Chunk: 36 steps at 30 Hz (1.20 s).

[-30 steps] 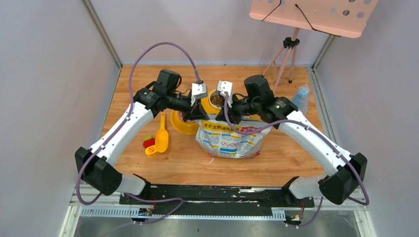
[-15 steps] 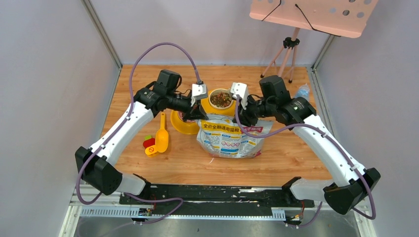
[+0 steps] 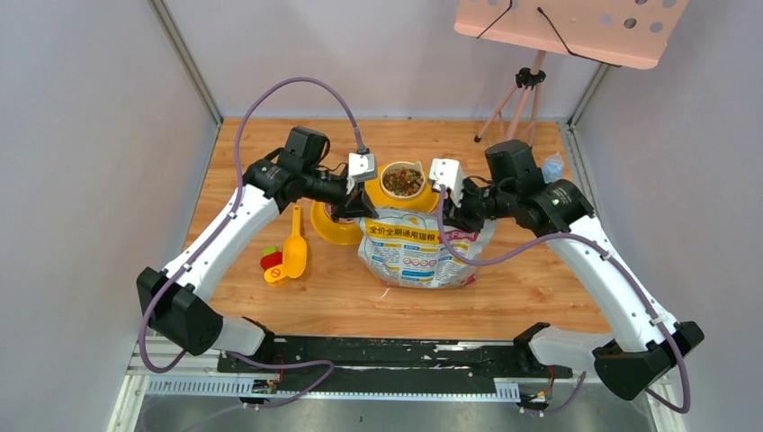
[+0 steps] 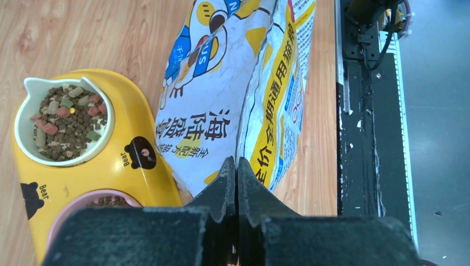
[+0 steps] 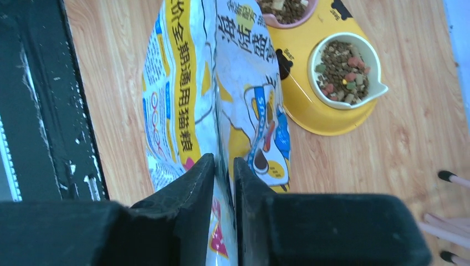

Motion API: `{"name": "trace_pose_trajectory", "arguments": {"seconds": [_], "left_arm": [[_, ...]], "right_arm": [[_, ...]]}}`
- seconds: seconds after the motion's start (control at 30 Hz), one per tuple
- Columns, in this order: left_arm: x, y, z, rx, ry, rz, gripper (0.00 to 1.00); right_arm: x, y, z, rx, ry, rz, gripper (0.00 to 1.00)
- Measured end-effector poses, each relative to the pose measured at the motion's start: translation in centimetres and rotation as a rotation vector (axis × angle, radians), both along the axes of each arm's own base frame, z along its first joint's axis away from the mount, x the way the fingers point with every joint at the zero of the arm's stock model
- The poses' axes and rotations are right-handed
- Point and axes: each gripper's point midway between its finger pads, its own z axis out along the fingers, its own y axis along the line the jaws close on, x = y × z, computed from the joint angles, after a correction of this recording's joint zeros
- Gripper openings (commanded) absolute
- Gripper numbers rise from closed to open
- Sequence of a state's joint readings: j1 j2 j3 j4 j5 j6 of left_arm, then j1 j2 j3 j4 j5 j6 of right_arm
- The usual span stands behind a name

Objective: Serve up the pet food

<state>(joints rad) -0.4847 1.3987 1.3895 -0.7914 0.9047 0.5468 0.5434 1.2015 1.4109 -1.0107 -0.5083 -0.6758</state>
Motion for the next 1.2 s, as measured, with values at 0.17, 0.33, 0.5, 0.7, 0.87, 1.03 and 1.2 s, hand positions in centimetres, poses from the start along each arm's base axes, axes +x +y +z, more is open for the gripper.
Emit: {"name": "trace_pose_trajectory", "arguments": {"seconds": [0.17,0.33,0.5,0.7,0.87,1.03,1.2], "left_arm": [[0.1,0.2,0.0,0.004,-0.004,-0.004,0.00],[-0.1,0.2,0.1,0.006,-0.013,-0.023,0.00],[0.0,0.5,-0.3,0.025,-0.016,-0.017,0.00],[0.0,0.5,-0.2,0.025,-0.030,-0.025,0.00],[0.2,0.6,-0.3,0.032,-0.043,-0.025,0.00],[0.2,0.6,-0.1,0.026,-0.060,-0.037,0.00],[0.2,0.5,-0.1,0.026,-0.064,-0.040,0.02]], "right_arm": [[-0.4,-1.4,0.2,-0.037,-0.028,-0.004,0.00],[-0.6,-1.6,0.2,-0.046,-0.034,0.016,0.28],[-0.3,-4.1,-0.4,-0.113,-0.015,-0.041,0.00],[-0.1,-5.2,-0.6,-0.129,0.046,-0.030,0.22],[0.0,-8.2,-0.4,-0.175,0.063,-0.085,0.00],[0.1,-8.6,-0.2,-0.156,0.127,-0.055,0.00],[0.0,-8.7,-0.1,-0.144,0.145,-0.041,0.00]]}}
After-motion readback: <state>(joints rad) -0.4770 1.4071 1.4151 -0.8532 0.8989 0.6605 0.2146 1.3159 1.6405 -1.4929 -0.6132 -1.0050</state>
